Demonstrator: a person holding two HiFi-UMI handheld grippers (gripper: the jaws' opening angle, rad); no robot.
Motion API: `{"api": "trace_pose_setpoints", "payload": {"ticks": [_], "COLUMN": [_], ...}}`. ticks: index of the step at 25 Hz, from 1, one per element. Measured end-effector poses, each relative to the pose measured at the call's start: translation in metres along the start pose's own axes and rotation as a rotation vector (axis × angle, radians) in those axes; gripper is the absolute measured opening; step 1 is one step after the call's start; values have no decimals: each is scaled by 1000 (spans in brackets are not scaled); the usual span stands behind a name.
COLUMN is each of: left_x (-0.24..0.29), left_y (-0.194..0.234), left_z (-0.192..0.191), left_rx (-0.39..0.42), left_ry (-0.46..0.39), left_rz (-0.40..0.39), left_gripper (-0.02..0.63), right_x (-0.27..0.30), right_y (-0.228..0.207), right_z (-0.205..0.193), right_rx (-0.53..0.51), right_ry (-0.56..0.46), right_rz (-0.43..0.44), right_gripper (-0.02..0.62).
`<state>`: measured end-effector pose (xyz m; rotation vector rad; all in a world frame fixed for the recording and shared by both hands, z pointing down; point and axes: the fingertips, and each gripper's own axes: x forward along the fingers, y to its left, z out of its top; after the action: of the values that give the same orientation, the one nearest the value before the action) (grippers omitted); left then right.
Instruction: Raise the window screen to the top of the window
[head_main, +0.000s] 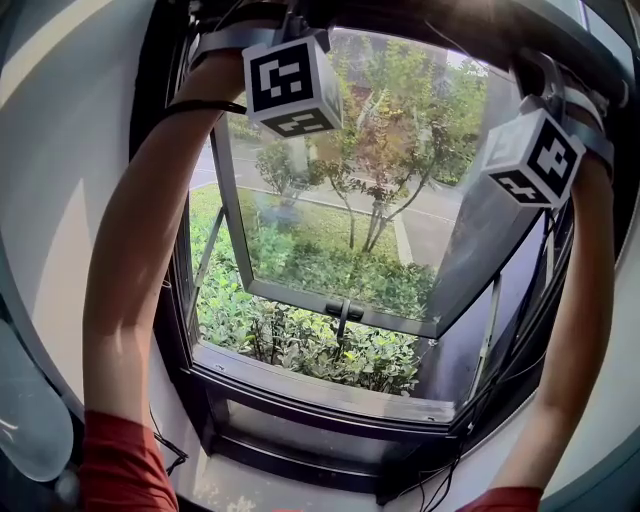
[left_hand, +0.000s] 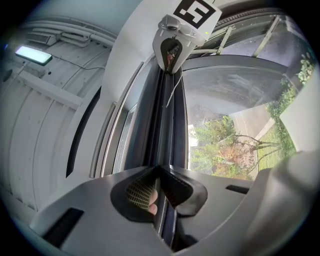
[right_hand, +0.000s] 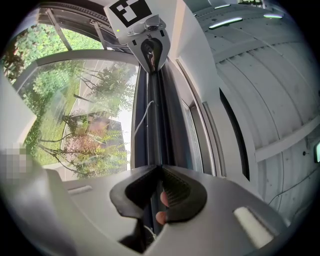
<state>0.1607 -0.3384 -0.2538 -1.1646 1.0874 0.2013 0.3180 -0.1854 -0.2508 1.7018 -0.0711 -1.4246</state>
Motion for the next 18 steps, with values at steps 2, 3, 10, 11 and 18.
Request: {"api": "trace_pose_setpoints", "payload": {"ticks": [2,3,10,11,18], "left_x": [-1,-2,-13,-16,-43], "left_y": [1,1,-5,-7,-21], "left_z": [1,1,-1,-3,-8], "left_rx": [-16,-24,-62,-79,-280], "left_ry": [-4,-6,-27,-29,-64], "left_rz": [12,19,38,37,47], "left_gripper": [41,41,5,5,5], "right_x": [-1,-3,-15,-16,-26], "right_y": [-1,-1,5,8,21], "right_z": [0,0,7,8,7], "right_rx": [10,13,11,16,91], "right_ry": [-2,-6,-35,-33,-35], "right_rz": [-10,-18,-33,-27,-4], "right_gripper": [41,41,8,9,9]}}
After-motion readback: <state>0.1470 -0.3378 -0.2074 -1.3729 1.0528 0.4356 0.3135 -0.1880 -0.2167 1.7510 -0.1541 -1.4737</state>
